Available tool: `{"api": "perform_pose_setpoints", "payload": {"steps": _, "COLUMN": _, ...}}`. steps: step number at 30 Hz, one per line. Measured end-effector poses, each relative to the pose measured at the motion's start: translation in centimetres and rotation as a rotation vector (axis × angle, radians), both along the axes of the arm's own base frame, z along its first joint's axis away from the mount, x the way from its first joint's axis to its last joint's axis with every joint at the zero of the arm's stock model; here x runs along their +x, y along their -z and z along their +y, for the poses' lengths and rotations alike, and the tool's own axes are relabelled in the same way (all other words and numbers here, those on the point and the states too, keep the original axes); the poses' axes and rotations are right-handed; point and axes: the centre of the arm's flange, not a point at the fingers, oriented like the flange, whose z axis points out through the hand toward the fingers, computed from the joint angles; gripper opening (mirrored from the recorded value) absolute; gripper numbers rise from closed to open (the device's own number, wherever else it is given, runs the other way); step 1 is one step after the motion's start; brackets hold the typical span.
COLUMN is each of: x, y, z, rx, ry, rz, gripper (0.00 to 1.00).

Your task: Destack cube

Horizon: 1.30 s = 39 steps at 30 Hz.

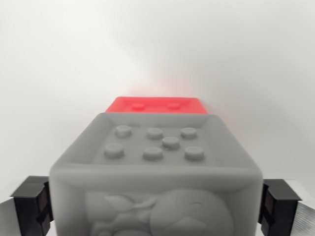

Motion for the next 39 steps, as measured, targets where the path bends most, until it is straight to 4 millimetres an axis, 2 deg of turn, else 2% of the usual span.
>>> {"api": "perform_pose_setpoints", "payload": {"steps": 33, "x": 0.0, "y": -0.02, "z": -0.01, "rx": 0.0, "ry": 0.0, "rz": 0.0, "gripper": 0.0}}
{"api": "perform_pose_setpoints", "payload": {"steps": 39, "x": 0.06, "y": -0.66, "z": -0.02, "rx": -0.001, "ry": 0.0, "rz": -0.003, "gripper": 0.0}}
